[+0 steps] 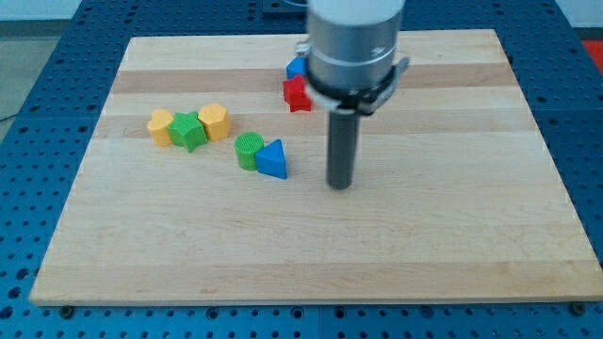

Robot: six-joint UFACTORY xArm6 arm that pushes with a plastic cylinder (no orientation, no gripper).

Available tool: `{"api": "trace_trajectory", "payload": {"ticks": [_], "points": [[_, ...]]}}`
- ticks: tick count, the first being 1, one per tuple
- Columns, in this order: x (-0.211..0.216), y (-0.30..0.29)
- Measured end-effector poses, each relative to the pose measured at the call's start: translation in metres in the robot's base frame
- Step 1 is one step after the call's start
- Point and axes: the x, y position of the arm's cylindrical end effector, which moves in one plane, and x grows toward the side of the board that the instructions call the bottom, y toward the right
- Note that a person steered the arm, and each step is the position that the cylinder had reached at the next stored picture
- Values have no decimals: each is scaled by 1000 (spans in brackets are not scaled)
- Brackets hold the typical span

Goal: Push the blue triangle closer to the group of block

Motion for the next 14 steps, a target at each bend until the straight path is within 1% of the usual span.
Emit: {"api": "trace_trajectory", "payload": {"ticks": [1, 2, 3, 4, 5, 6, 7, 8, 10, 11, 12, 14], "points": [[3, -62], [-32, -65], [-66, -47], [-70, -41], [-64, -67], [-82, -75], [-102, -52], [-103, -44], [-62, -51], [-58, -30], [-69, -13], [-89, -15]]}}
